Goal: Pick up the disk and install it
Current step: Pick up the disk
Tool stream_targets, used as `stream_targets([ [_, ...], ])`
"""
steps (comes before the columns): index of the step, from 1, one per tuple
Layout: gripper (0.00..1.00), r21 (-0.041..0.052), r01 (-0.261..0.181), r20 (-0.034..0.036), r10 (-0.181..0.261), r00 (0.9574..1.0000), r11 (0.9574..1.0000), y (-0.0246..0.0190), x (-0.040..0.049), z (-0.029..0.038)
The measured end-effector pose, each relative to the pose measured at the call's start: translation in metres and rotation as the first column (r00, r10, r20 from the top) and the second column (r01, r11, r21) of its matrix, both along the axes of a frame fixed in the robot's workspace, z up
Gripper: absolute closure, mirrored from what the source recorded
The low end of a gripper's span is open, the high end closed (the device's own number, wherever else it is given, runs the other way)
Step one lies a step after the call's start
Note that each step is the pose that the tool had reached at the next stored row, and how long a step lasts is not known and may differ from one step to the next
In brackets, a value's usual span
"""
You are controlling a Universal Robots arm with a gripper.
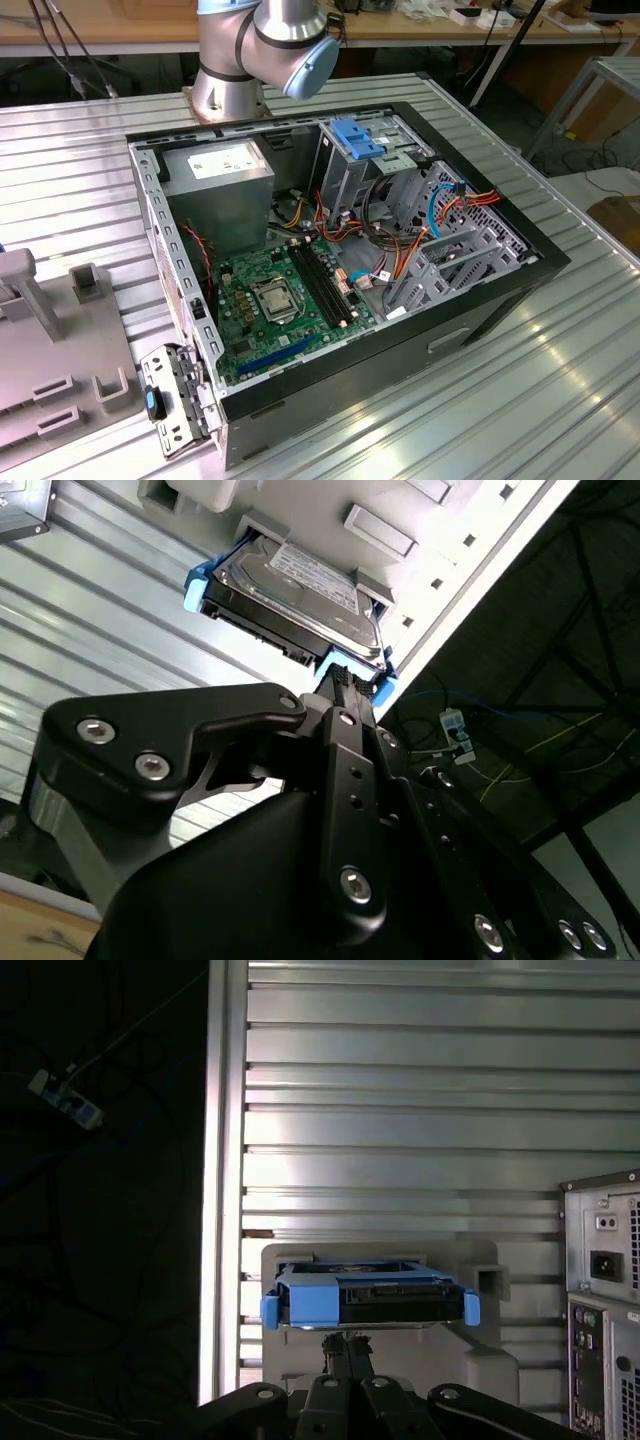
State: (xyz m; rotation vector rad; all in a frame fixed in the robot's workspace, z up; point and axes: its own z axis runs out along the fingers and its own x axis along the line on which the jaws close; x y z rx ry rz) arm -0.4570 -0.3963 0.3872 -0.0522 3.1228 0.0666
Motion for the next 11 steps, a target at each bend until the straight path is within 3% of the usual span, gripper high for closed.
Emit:
stream_targets([
  [4, 0.89, 0.0000, -0.086, 0.0000, 0.086, 0.9963, 0.9963, 0.0000, 0.0001, 0.0000],
  [8, 0.89, -0.0001, -0.158, -0.0001, 0.158, 0.9874, 0.9874, 0.0000, 0.0001, 0.0001],
  [9, 0.89, -0.0001, -0.177, -0.0001, 0.177, 0.9842, 0.9842, 0.0000, 0.0001, 0.0001],
  [11, 0.89, -0.0001, -0.238, 0.0000, 0.238, 0.9713, 0.9713, -0.0001, 0.0001, 0.0000],
])
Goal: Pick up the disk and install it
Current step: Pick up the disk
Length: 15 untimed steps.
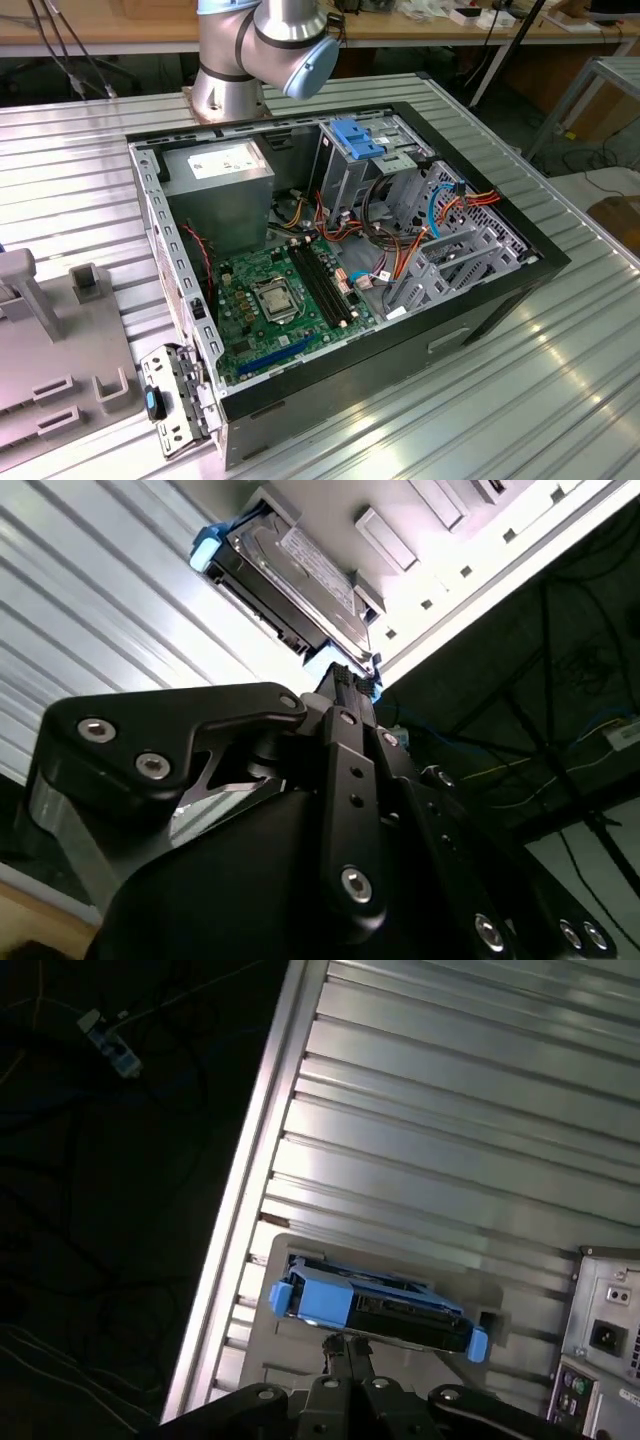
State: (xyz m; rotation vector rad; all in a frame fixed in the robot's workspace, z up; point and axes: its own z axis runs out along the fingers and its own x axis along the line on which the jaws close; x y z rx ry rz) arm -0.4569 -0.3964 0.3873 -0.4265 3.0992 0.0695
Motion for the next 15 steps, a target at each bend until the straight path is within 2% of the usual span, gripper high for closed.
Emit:
stream_targets([
  [1, 0.89, -0.0001, -0.027, -0.0001, 0.027, 0.9996, 0.9996, 0.0000, 0.0000, 0.0001],
  [3, 0.89, 0.0000, -0.053, -0.0001, 0.053, 0.9986, 0.9986, 0.0000, 0.0000, 0.0000],
  [7, 0.89, 0.0000, -0.156, 0.0000, 0.156, 0.9877, 0.9877, 0.0000, 0.0000, 0.0000],
  [8, 0.89, -0.0001, -0.213, -0.0001, 0.213, 0.9770, 0.9770, 0.0000, 0.0000, 0.0000],
  [10, 0.89, 0.0000, -0.249, 0.0000, 0.249, 0.9686, 0.9686, 0.0000, 0.0000, 0.0000],
  [12, 0.89, -0.0001, -0.288, -0.0001, 0.288, 0.9578, 0.9578, 0.0000, 0.0000, 0.0000],
  [13, 0.89, 0.0000, -0.313, 0.0000, 0.313, 0.9498, 0.9498, 0.0000, 0.0000, 0.0000],
  [14, 0.89, 0.0000, -0.328, 0.0000, 0.328, 0.9446, 0.9446, 0.0000, 0.0000, 0.0000],
  [15, 0.89, -0.0001, -0.359, -0.0001, 0.359, 0.9334, 0.9334, 0.0000, 0.0000, 0.0000],
])
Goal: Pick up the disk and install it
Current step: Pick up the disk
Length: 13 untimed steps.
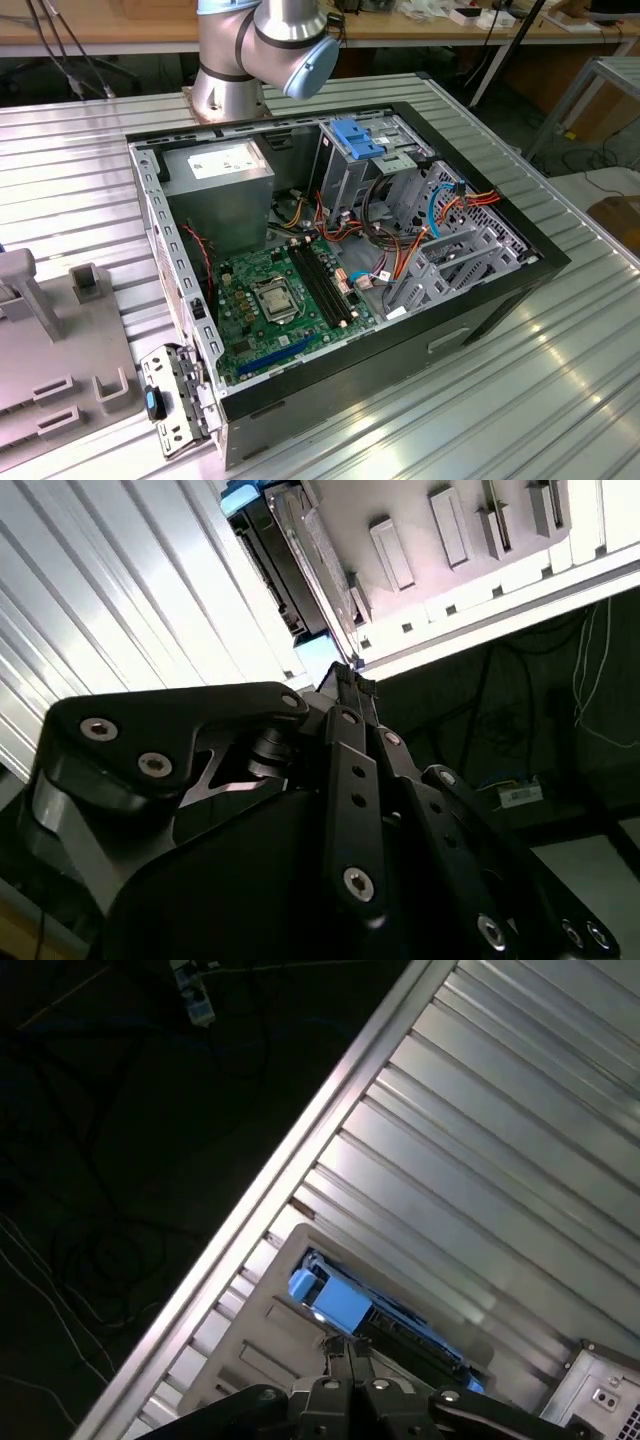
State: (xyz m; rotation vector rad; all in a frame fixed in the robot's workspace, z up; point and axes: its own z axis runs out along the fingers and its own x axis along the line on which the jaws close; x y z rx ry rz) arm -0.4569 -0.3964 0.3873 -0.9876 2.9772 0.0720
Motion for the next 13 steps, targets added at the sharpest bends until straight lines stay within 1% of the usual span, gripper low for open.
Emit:
stream_targets([
  [2, 0.89, 0.0000, -0.046, 0.0001, 0.046, 0.9989, 0.9989, 0.0000, 0.0000, 0.0000],
  [3, 0.89, 0.0000, -0.075, 0.0000, 0.075, 0.9972, 0.9972, 0.0000, 0.0000, 0.0000],
  [5, 0.89, 0.0001, -0.110, 0.0000, 0.110, 0.9939, 0.9939, 0.0000, 0.0000, 0.0000],
  [6, 0.89, 0.0000, -0.138, 0.0000, 0.138, 0.9904, 0.9904, 0.0000, 0.0000, 0.0000],
  [7, 0.89, 0.0000, -0.170, 0.0000, 0.170, 0.9855, 0.9855, 0.0000, 0.0000, 0.0000],
  [9, 0.89, 0.0000, -0.206, 0.0000, 0.206, 0.9785, 0.9785, 0.0000, 0.0000, 0.0000],
  [10, 0.89, 0.0000, -0.232, 0.0000, 0.232, 0.9728, 0.9728, 0.0000, 0.0000, 0.0000],
  [11, 0.89, 0.0000, -0.248, 0.0000, 0.248, 0.9687, 0.9687, 0.0000, 0.0000, 0.0000],
  [12, 0.89, 0.0000, -0.268, 0.0001, 0.268, 0.9634, 0.9634, 0.0000, 0.0000, 0.0000],
  [13, 0.89, 0.0000, -0.283, 0.0000, 0.283, 0.9590, 0.9590, 0.0000, 0.0000, 0.0000],
])
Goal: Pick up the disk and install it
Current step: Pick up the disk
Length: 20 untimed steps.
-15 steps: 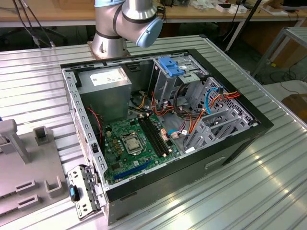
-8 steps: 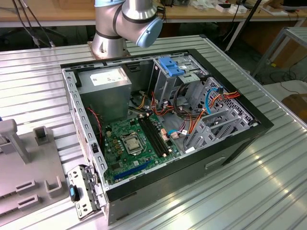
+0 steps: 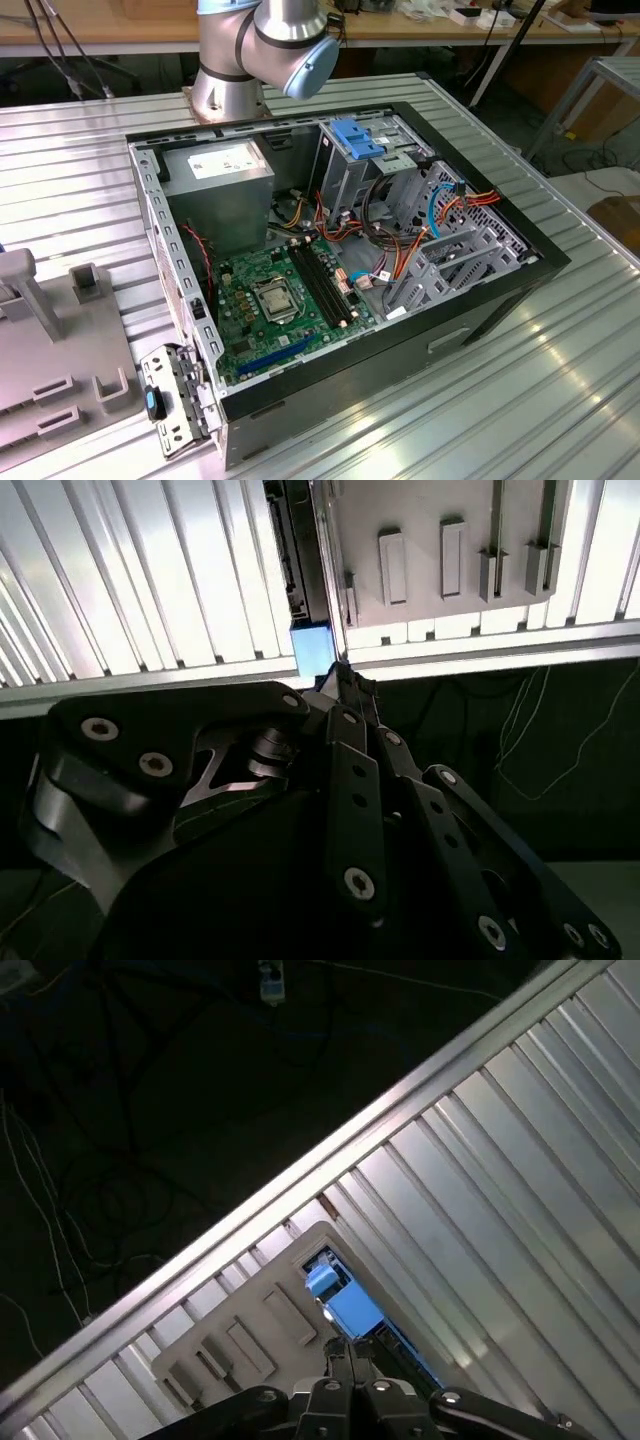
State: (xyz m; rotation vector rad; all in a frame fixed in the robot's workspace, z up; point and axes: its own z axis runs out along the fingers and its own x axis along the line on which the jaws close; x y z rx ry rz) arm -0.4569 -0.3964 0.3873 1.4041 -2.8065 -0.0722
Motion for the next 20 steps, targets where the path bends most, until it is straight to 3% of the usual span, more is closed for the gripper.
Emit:
stream_targets([
  [3, 0.89, 0.0000, -0.063, 0.0001, 0.063, 0.9980, 0.9980, 0.0000, 0.0000, 0.0000],
  [4, 0.89, 0.0000, -0.096, 0.0000, 0.096, 0.9954, 0.9954, 0.0000, 0.0000, 0.0000],
  [8, 0.89, 0.0000, -0.209, 0.0000, 0.209, 0.9778, 0.9778, 0.0000, 0.0000, 0.0000],
  [10, 0.89, 0.0000, -0.280, 0.0000, 0.280, 0.9599, 0.9599, 0.0000, 0.0001, -0.0001],
  [13, 0.89, 0.0000, -0.336, 0.0001, 0.336, 0.9418, 0.9418, 0.0000, 0.0002, -0.0001],
  [15, 0.89, 0.0000, -0.373, 0.0000, 0.373, 0.9277, 0.9277, 0.0000, 0.0003, -0.0001],
  [16, 0.89, 0.0000, -0.397, 0.0001, 0.397, 0.9177, 0.9177, 0.0000, 0.0002, -0.0002],
  [17, 0.89, 0.0000, -0.413, 0.0001, 0.413, 0.9106, 0.9106, 0.0000, 0.0003, -0.0002],
  [18, 0.89, 0.0000, -0.437, 0.0001, 0.437, 0.8994, 0.8994, 0.0000, 0.0003, -0.0003],
  [19, 0.89, 0.0000, -0.452, 0.0001, 0.452, 0.8922, 0.8922, 0.0000, 0.0003, -0.0004],
  [20, 0.89, 0.0000, -0.473, 0.0001, 0.473, 0.8808, 0.8808, 0.0000, 0.0003, -0.0006],
])
